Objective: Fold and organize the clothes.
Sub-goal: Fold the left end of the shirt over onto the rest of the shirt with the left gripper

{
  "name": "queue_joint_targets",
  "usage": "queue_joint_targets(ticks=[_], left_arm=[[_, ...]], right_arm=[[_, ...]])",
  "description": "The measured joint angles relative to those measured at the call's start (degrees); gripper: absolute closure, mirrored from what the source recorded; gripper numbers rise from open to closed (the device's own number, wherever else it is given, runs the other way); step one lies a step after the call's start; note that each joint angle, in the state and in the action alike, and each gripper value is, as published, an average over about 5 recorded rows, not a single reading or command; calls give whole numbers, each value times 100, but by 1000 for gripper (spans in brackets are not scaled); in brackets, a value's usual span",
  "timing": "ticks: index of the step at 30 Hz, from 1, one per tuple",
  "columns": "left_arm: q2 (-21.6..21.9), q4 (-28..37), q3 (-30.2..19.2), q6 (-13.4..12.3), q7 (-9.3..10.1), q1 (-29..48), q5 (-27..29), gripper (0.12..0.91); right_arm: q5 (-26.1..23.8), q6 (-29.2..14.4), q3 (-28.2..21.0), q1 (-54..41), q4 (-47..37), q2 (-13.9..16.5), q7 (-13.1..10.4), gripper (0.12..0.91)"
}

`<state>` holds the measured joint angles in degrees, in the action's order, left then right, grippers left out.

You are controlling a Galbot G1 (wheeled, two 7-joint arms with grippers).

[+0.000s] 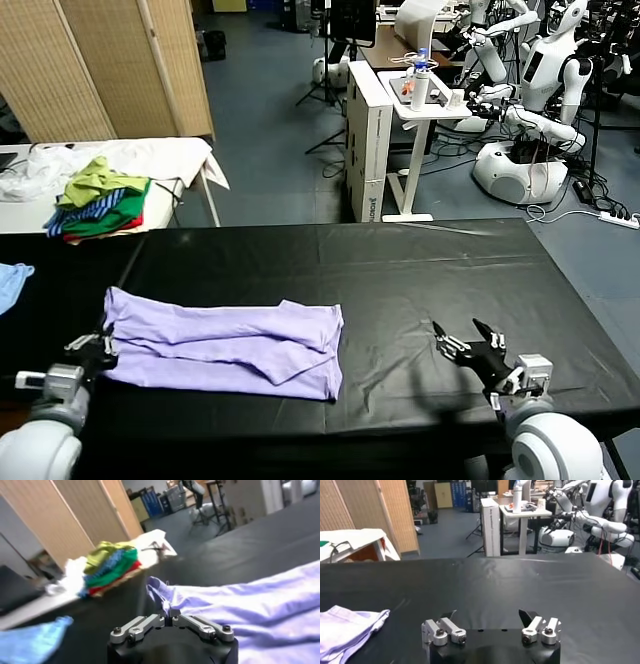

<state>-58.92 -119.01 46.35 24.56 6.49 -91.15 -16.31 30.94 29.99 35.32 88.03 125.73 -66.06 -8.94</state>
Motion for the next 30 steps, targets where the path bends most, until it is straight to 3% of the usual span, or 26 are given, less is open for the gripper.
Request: queue_joint_targets(ticks=[3, 8, 12, 21, 30], left_arm=[[-240, -301, -185, 211, 210, -1, -342, 852], [-751, -912, -657, 752, 745, 86, -1352, 852], [-1150, -1215, -1113, 942, 1010, 236, -2060, 852], [-1851, -1089, -2081, 943, 954, 633, -2344, 852], [-2140, -837, -2561, 958, 851, 935, -2372, 852]], right_arm=[[-53, -17, 1, 53, -1, -48, 22, 118], [-125, -32, 2, 85, -13, -80, 42, 118], [-161, -33, -7, 87, -33, -111, 43, 118], [-228, -33, -22, 146, -32, -185, 43, 118], [-298, -36, -51, 165, -56, -257, 44, 118]])
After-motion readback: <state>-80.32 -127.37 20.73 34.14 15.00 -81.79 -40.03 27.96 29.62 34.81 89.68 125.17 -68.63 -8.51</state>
